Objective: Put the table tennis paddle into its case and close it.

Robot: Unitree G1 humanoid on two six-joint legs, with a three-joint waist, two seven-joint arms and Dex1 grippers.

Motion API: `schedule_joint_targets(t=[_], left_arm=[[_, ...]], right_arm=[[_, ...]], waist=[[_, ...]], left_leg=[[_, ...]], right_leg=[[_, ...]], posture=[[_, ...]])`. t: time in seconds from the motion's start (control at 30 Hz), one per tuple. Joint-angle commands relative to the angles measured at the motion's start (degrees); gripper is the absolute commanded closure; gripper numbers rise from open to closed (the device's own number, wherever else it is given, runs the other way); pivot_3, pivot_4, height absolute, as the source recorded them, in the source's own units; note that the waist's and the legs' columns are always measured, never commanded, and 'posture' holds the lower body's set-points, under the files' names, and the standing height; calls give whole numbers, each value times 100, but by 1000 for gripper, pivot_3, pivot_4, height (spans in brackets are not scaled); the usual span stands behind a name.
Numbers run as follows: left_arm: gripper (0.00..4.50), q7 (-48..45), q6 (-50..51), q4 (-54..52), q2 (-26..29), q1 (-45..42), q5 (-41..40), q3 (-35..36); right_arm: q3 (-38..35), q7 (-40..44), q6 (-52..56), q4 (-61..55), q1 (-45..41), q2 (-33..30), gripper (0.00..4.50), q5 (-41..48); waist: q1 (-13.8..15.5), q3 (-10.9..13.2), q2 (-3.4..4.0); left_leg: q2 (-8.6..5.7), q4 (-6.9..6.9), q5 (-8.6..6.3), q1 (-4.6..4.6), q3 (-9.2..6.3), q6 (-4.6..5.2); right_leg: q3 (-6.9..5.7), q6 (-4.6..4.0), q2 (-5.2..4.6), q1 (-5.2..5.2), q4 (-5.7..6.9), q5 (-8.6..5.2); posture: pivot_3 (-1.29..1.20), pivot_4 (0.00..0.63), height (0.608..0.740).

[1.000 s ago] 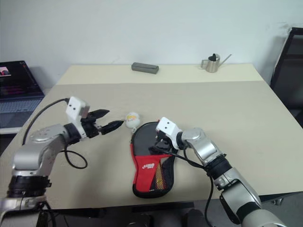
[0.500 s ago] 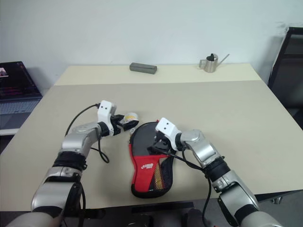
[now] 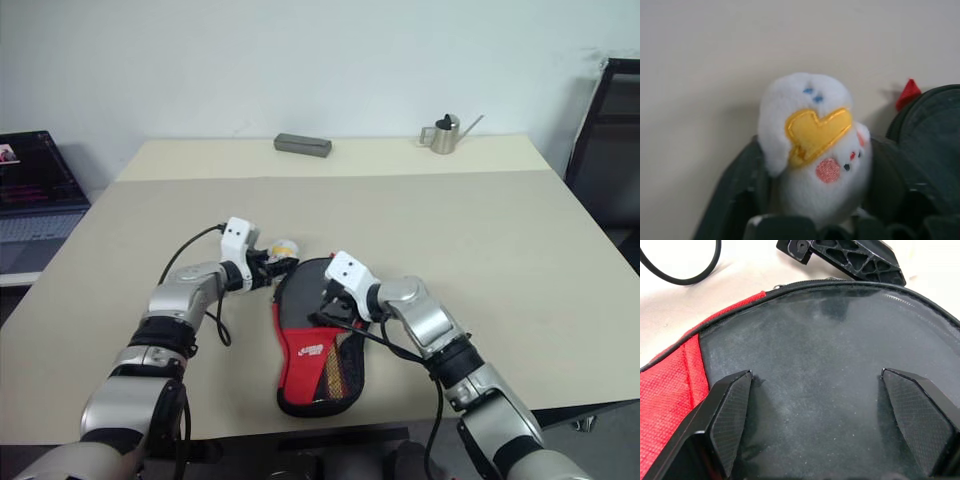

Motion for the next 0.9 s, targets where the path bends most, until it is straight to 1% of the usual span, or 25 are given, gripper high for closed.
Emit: schedule_joint_targets(t=[0.03, 0.13, 0.17, 0.2, 0.37, 0.53, 0.7, 0.9], left_arm=[[2942, -114, -55, -246, 49, 10, 4, 46], [3830, -142, -51, -291, 59, 37, 17, 45], [4042, -148, -58, -305, 62, 43, 25, 42], [4161, -151, -64, -320, 64, 48, 32, 38], [4195, -227, -108, -389, 53, -5, 60, -6], [4195, -289, -261, -151, 18, -301, 231, -110], [4195, -346, -776, 707, -80, -953, 620, -365], [4195, -221, -1481, 1982, -225, -1817, 1193, -657]], right_arm=[[-5, -113, 158, -32, 95, 93, 0, -78], [-7, -148, 210, -58, 96, 112, 0, -88], [-3, -162, 255, -71, 99, 115, 0, -90], [1, -177, 300, -79, 102, 116, 0, -94], [105, -325, 398, -37, 149, 117, 0, -252], [102, -476, 496, 75, 184, 141, 0, -332], [88, -549, 630, 284, 200, 156, 0, -344], [10, -695, 752, 340, 275, 254, 0, -291]], waist=[[-2, 0, 0], [-1, 0, 0], [-1, 0, 0], [-2, 0, 0], [0, 0, 0], [0, 0, 0], [11, -1, -1], [9, -2, -1]], left_leg=[[0, 1, 0, 1, 0, 0], [0, 9, 2, 3, -2, -3], [0, 12, 2, 3, -2, -3], [0, 16, 2, 3, -2, -3], [0, 22, 2, 2, -4, -3], [0, 29, 2, 2, -6, -3], [1, 40, 2, 3, -10, -3], [3, 43, 2, 3, -11, -3]], right_leg=[[0, 0, 0, 0, 3, 0], [0, 0, 1, 0, 13, 0], [0, 0, 1, 0, 14, 0], [0, 0, 2, 0, 16, 0], [0, 0, 2, 2, 20, 0], [-1, -1, 6, 5, 22, 1], [-3, -2, 15, 12, 23, 4], [-3, 1, 22, 13, 24, 6]], posture=[[0, 150, 740], [0, 150, 740], [0, 150, 740], [0, 150, 740], [0, 150, 740], [0, 150, 740], [0, 150, 740], [0, 150, 740]])
